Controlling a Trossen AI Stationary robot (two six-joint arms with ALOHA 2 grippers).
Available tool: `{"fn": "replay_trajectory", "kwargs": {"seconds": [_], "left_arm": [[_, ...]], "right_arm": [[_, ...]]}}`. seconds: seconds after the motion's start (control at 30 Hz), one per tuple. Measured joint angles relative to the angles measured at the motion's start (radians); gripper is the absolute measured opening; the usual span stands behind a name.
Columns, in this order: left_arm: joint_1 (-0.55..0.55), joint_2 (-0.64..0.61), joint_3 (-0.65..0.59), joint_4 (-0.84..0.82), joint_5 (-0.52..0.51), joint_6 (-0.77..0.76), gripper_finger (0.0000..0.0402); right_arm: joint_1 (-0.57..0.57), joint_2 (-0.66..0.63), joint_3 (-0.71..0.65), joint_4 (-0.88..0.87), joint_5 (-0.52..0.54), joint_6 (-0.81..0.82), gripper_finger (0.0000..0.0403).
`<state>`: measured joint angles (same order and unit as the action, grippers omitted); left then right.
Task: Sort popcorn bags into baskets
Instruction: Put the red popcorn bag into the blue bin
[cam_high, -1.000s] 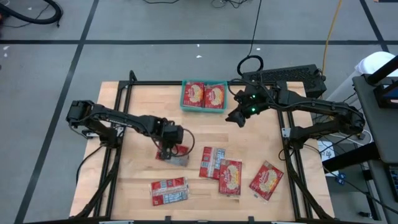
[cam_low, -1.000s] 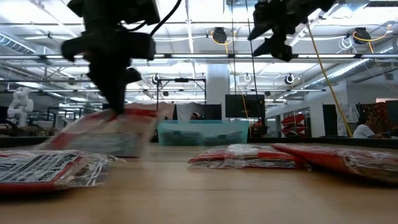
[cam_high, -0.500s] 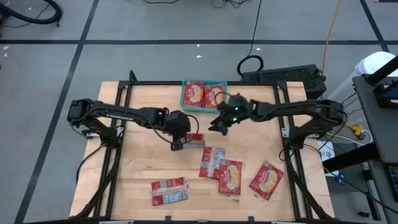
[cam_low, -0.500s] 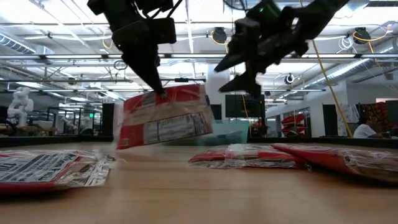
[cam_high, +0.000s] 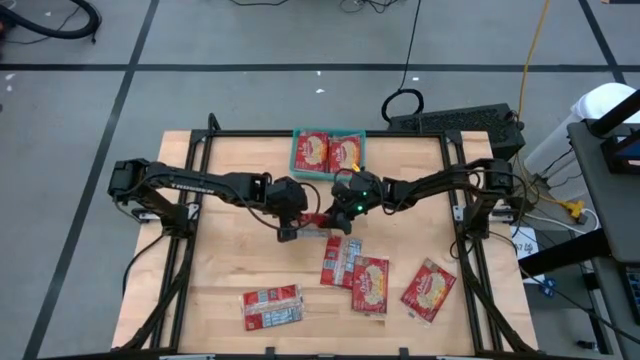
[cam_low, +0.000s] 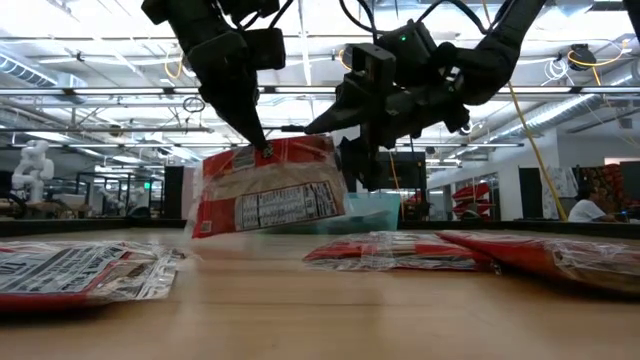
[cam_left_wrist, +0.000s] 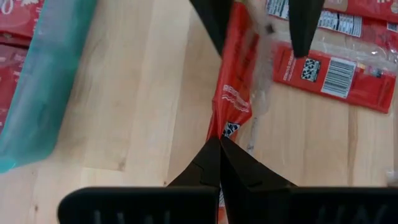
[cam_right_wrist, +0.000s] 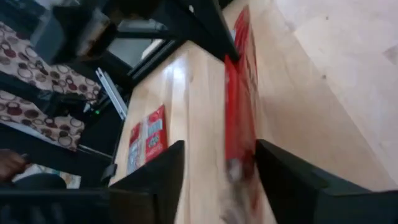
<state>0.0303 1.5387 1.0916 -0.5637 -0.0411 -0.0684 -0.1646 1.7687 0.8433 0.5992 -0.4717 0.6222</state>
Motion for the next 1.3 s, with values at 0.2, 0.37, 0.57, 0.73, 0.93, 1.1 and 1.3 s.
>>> {"fn": "replay_trajectory", "kwargs": {"seconds": [0.2,0.37,0.57,0.73,0.93,1.1,1.3], "left_arm": [[0.002,-0.002,0.004,0.074,-0.013,-0.068,0.0005],[0.019,-0.003,0.075,0.026,0.028,-0.22,0.0037],[0.051,-0.02,0.21,-0.096,0.044,-0.372,0.0084],[0.104,-0.037,0.285,-0.146,0.04,-0.502,0.0104],[0.166,-0.064,0.316,-0.115,0.044,-0.629,0.0101],[0.216,-0.104,0.36,-0.1,0.04,-0.71,0.01],[0.308,-0.158,0.373,-0.012,0.039,-0.813,0.0136]], "right_arm": [[-0.013,-0.026,0.0,-0.019,-0.004,-0.01,0.0062],[-0.054,-0.129,0.0,-0.146,-0.005,-0.079,0.0018],[-0.1,-0.322,0.0,-0.418,0.012,-0.221,0.0014],[-0.116,-0.501,0.0,-0.594,0.09,-0.337,0.0011],[-0.108,-0.688,0.0,-0.68,0.217,-0.636,0.0015],[-0.085,-0.793,0.0,-0.685,0.415,-0.911,0.0014],[-0.045,-0.842,0.001,-0.693,0.746,-1.14,0.0014]]}}
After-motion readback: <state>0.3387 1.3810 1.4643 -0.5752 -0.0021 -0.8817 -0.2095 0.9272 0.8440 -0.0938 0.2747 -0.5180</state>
